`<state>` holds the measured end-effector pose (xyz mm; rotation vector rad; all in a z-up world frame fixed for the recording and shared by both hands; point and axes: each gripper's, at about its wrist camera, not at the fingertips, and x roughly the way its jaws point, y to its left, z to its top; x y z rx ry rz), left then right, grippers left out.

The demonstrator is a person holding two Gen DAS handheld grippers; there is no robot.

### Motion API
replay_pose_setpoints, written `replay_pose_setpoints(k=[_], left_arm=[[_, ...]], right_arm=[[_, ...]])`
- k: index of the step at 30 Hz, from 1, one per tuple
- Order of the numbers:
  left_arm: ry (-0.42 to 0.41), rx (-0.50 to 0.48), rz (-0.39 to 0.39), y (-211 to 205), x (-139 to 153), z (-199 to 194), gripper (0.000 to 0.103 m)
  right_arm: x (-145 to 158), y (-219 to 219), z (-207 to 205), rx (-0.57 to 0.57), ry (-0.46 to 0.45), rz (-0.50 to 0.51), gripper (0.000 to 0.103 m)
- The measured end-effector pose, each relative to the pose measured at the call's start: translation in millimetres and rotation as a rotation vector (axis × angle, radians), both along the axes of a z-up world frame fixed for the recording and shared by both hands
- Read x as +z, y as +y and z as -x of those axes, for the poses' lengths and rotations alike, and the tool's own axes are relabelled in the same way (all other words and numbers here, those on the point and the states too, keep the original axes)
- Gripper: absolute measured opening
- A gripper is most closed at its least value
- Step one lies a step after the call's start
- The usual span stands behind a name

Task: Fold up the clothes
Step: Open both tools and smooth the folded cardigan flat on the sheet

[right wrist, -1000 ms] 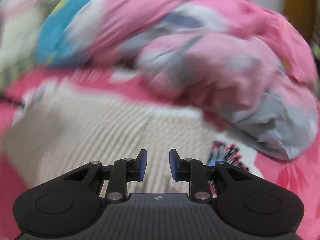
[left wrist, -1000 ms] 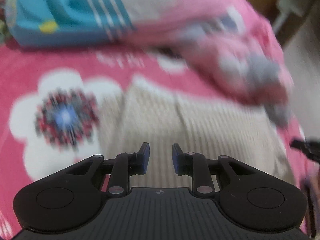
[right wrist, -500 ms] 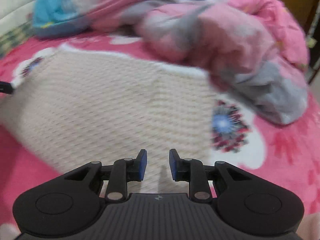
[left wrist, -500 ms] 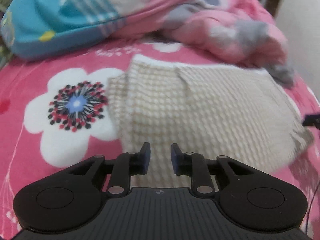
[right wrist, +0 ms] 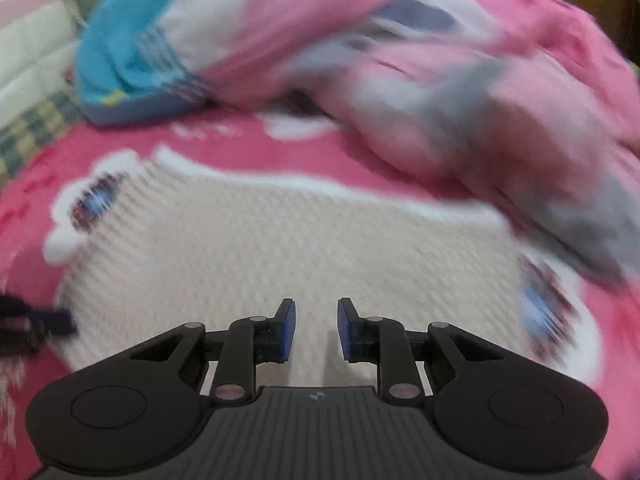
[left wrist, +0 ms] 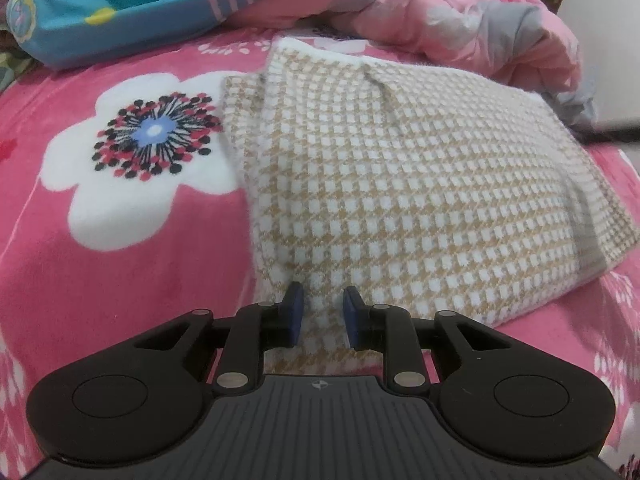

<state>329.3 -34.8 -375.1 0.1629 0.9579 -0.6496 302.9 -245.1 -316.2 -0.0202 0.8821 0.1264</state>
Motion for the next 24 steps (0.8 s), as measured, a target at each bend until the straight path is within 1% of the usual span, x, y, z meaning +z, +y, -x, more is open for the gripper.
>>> replay_pose_setpoints(k=[1,2,3,4,5,7,8,10,11,12,14,16,17,18,20,23,24], left_arm=[[-0.002,-0.001,0.002,0,-1,0,0.023],[-0.004,-0.001,0.004,0,-1,0,0.023],[-0.006,-0.002,0.006,0,-2,1,0.023],[-0.008,-0.003,0.008,0,-2,1,0.023],[-0.005,-0.004,0.011,1,-3,1,0.023],[0.013,-0.007,0.021,2,-2,-1,0.023],[0.021,-0.007,0.029,4,-2,-3,0.023],[0.032,-0.010,0.037,6,-1,-4,0.023],[0.036,-0.011,0.040,7,-1,-5,0.023],[0.038,-0.012,0.042,7,-1,-5,0.023],[0.030,-0.018,0.041,7,-2,-3,0.023],[0.011,-0.022,0.038,6,-2,-1,0.023],[0.010,-0.020,0.037,6,-1,0,0.023],[0.015,-0.018,0.038,6,-1,-1,0.023],[0.029,-0.014,0.043,7,-1,-2,0.023],[0.043,-0.013,0.050,9,-2,-3,0.023],[0.045,-0.014,0.052,9,-2,-4,0.023]], right_arm=[[-18,5,-22,-0.012,0.014,-0.023,0.024],[-40,5,-40,-0.043,0.050,-0.043,0.024],[-62,2,-52,-0.066,0.073,-0.069,0.023],[-72,-2,-54,-0.082,0.046,-0.109,0.024],[-69,-5,-53,-0.101,0.041,-0.132,0.024],[-50,-2,-47,-0.125,0.070,-0.120,0.024],[-39,-1,-45,-0.120,0.073,-0.116,0.025],[-19,3,-47,-0.092,0.024,-0.118,0.025],[-14,4,-53,-0.086,0.007,-0.122,0.025],[-16,6,-66,-0.087,-0.001,-0.137,0.024],[-41,10,-97,-0.115,0.020,-0.135,0.023],[-71,14,-113,-0.131,-0.023,-0.108,0.023],[-75,16,-116,-0.140,-0.038,-0.097,0.023],[-72,19,-118,-0.152,-0.034,-0.086,0.023],[-55,20,-109,-0.166,-0.025,-0.065,0.024],[-27,15,-89,-0.167,-0.044,-0.116,0.024],[-27,17,-91,-0.165,-0.048,-0.098,0.024]])
